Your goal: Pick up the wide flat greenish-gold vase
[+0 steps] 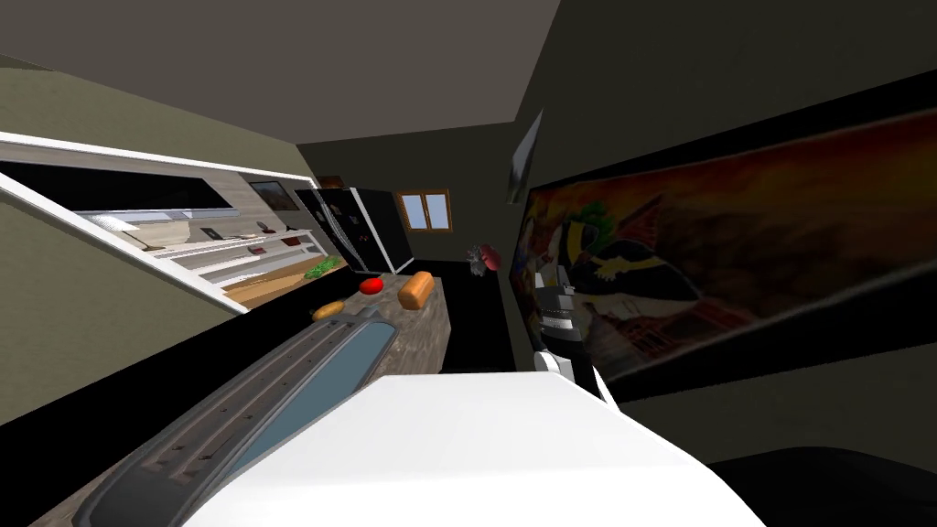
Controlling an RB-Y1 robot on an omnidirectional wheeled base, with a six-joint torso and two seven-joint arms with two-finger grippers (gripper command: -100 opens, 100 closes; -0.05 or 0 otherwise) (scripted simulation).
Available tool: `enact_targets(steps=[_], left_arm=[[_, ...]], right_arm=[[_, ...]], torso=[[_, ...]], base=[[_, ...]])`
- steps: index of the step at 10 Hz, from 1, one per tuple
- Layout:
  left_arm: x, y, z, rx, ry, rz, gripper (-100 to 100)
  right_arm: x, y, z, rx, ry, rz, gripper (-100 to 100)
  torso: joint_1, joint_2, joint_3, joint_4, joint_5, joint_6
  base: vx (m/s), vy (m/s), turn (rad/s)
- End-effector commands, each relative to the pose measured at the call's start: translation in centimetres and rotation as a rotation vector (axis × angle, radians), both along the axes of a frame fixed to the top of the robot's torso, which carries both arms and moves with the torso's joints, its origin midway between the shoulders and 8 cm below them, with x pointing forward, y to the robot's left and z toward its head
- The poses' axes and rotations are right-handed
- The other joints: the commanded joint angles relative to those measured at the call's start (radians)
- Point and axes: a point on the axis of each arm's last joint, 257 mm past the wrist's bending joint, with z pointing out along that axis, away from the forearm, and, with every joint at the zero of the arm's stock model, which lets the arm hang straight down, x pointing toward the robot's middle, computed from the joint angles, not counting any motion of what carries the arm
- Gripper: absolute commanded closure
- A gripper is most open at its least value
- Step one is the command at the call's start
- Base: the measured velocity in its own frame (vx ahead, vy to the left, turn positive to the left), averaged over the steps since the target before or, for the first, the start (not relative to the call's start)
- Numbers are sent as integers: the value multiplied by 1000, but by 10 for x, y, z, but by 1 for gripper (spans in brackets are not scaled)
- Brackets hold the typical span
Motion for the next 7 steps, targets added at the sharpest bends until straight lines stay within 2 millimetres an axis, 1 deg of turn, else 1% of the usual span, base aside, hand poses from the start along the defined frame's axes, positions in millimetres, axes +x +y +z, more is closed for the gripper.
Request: enact_targets(steps=[1,2,3,6,7], left_arm=[[0,0,0,0,0,0,-100],[1,0,0,0,-1,0,0],[2,-1,-11,-1,-10,3,-100],[5,-2,-34,-6,-29,8,-100],[3,-2,-29,-4,-25,8,-100]], right_arm=[[0,0,0,0,0,0,0],[0,0,0,0,0,0,0],[0,0,0,0,0,0,0],[0,0,0,0,0,0,0],[0,0,0,0,0,0,0]], torso=[[0,0,0,0,0,0],[-1,6,3,1,0,0],[-2,12,7,3,0,0],[-2,19,11,5,0,0],[-2,20,12,5,0,0]], base=[[103,26,9],[19,4,-4],[-7,8,1],[-43,7,0],[-18,5,0]])
